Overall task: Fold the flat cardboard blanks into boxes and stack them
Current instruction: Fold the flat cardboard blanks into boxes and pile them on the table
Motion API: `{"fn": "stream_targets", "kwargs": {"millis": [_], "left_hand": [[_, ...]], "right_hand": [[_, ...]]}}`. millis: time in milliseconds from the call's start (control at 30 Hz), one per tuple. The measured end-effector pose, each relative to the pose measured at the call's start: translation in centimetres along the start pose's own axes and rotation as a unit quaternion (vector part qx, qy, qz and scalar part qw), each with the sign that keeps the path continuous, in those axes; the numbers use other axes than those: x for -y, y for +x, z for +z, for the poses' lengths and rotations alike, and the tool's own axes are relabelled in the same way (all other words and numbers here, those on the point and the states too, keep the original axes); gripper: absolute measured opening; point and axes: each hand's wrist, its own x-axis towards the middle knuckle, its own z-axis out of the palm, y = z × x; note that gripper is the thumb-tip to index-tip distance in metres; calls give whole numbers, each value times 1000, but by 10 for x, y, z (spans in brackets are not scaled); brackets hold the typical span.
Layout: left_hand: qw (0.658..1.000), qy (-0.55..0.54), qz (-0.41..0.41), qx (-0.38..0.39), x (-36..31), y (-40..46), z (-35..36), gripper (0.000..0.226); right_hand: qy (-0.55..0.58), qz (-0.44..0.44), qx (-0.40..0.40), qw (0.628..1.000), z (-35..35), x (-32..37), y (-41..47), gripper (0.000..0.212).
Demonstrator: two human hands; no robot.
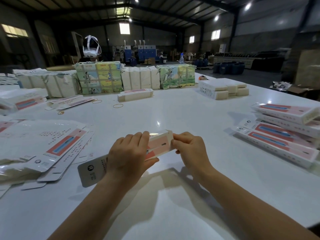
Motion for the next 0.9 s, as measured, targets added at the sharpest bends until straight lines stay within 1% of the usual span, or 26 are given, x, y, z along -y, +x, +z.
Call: {"fn": "stream_targets", "kwargs": {"millis": [100, 167, 233, 267, 367, 433, 600, 700, 767, 867, 900], "left_hand": [[1000, -6, 1, 3, 1, -1, 2, 77], [1000, -16, -3, 9, 2, -3, 3, 78], [999, -29, -5, 11, 2, -3, 3, 78], [999, -32, -4, 8, 2, -3, 3, 78], [999, -33, 13, -6, 2, -2, 1, 75], [999, -32, 25, -10, 4, -2, 0, 74], [998, -47, 35, 0, 8, -2, 1, 72], [997, -65, 41, 9, 10, -2, 1, 73], [996, -72, 42, 15, 12, -3, 1, 74], [997, -63, 40, 25, 10, -3, 2, 75], [997, -59, 34, 25, 8, -2, 1, 76]], "right_hand": [[-55, -66, -5, 996, 2, -2, -3, 33], [-136, -142, -20, 980, 4, -4, -6, 26], [-184, -178, -34, 966, 4, -6, -6, 23], [-174, -165, -38, 970, 3, -6, -5, 23], [-67, -73, -23, 995, -3, -2, 2, 30], [-37, -50, -8, 998, -4, 1, 3, 38], [-76, -61, -18, 995, -5, 0, 2, 28], [-61, -54, -3, 997, -5, 0, 4, 27], [-73, -61, -5, 995, -4, 0, 3, 26], [-175, -121, -15, 977, -2, -1, -1, 19], [-204, -145, -12, 968, -2, -1, -2, 21]]}}
